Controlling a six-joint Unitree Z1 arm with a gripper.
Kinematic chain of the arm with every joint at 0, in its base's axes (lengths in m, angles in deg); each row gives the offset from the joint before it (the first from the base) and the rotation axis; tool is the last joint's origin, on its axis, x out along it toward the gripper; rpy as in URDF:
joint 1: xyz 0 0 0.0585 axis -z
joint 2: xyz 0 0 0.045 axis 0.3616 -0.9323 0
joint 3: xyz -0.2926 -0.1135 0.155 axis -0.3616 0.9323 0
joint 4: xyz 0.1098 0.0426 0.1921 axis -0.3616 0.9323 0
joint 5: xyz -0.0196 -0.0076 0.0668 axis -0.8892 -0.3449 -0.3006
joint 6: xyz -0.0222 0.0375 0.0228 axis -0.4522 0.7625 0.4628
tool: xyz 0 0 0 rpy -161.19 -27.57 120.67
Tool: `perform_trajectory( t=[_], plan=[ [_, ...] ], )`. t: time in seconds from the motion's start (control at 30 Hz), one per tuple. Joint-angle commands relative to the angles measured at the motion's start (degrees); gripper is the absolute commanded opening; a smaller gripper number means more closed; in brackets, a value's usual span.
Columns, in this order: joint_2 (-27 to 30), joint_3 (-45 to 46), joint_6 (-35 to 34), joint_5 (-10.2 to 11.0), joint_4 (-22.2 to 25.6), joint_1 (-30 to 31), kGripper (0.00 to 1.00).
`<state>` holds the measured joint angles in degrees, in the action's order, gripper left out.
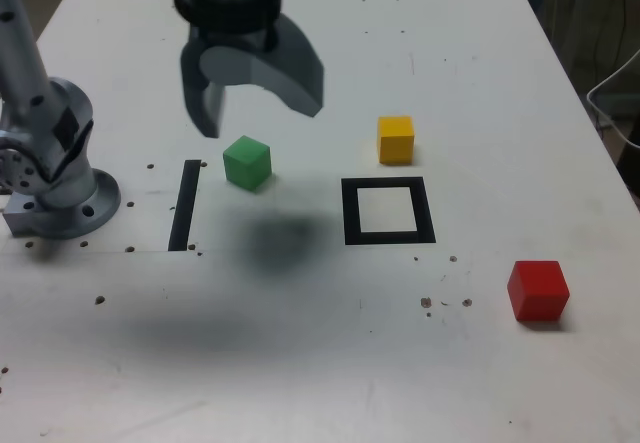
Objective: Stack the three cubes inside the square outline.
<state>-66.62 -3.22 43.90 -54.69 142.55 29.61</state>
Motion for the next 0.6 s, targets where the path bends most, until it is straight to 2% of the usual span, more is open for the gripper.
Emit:
perform_trajectory(
  t=[0.0, 0.37, 0.57],
  plan=[
    [-1.6, -2.9, 0.0, -0.2, 1.4, 0.4, 0.99],
    [-11.7, -21.3, 0.9, -0.6, 9.0, 2.4, 0.99],
    [-16.6, -30.0, 1.2, -0.8, 10.8, 3.4, 0.99]
  ],
)
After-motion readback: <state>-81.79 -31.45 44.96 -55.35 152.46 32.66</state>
